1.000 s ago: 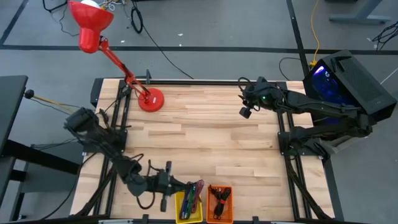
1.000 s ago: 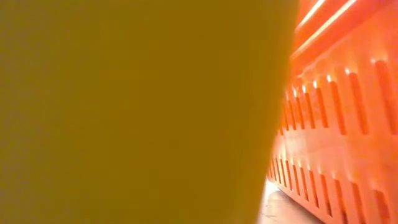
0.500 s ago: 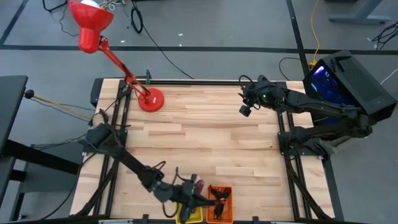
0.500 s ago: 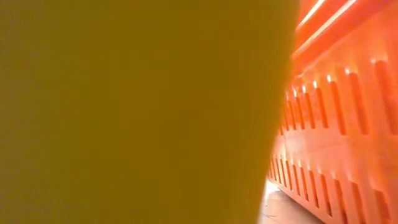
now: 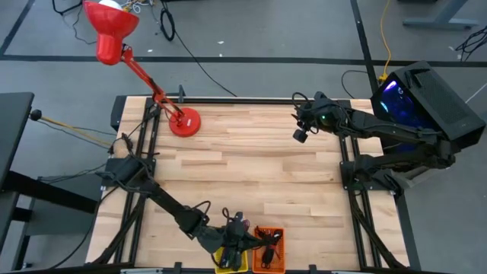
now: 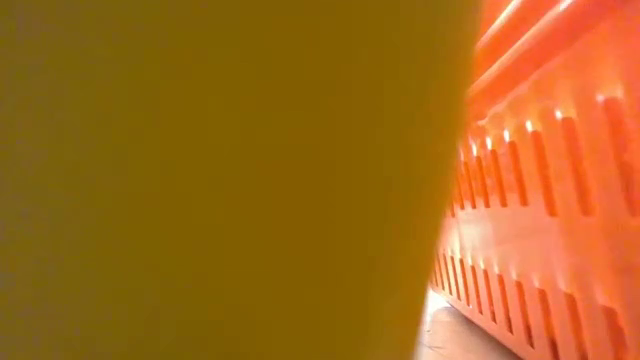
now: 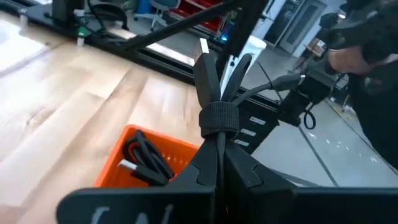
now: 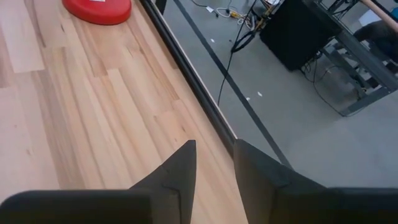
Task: Pick & Place USB Port
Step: Put the black USB cable into the orange bin
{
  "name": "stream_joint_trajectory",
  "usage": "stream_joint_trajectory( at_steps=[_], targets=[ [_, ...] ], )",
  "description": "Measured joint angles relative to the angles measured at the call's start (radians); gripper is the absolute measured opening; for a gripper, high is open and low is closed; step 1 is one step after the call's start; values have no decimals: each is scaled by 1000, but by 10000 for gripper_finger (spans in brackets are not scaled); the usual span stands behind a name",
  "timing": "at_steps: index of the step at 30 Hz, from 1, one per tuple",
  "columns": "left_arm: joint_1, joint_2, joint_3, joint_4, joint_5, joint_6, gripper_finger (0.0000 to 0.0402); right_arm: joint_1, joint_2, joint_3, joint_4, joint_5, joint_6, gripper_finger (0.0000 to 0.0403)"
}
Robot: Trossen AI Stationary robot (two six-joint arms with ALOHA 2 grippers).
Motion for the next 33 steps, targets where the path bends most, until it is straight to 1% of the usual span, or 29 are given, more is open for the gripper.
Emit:
stream_joint_trajectory(
  at_steps=[4, 7, 10, 12, 20, 33],
  targets=[
    [18, 13, 10, -24, 14, -81, 6, -5, 0, 0, 6, 0, -13, 111],
    [28, 40, 30, -33, 66, -96, 6, -17, 0, 0, 10, 1, -13, 111],
    [28, 61, 65, -39, 79, -97, 6, -28, 0, 0, 12, 2, -13, 111],
    [28, 63, 78, -75, 85, -103, 6, -33, 0, 0, 11, 2, -12, 111],
    [18, 64, 84, -100, 103, -132, 7, -38, 0, 0, 11, 0, -13, 111],
    [18, 64, 84, -103, 121, -163, 36, -38, 0, 0, 11, -1, -13, 111]
  ],
)
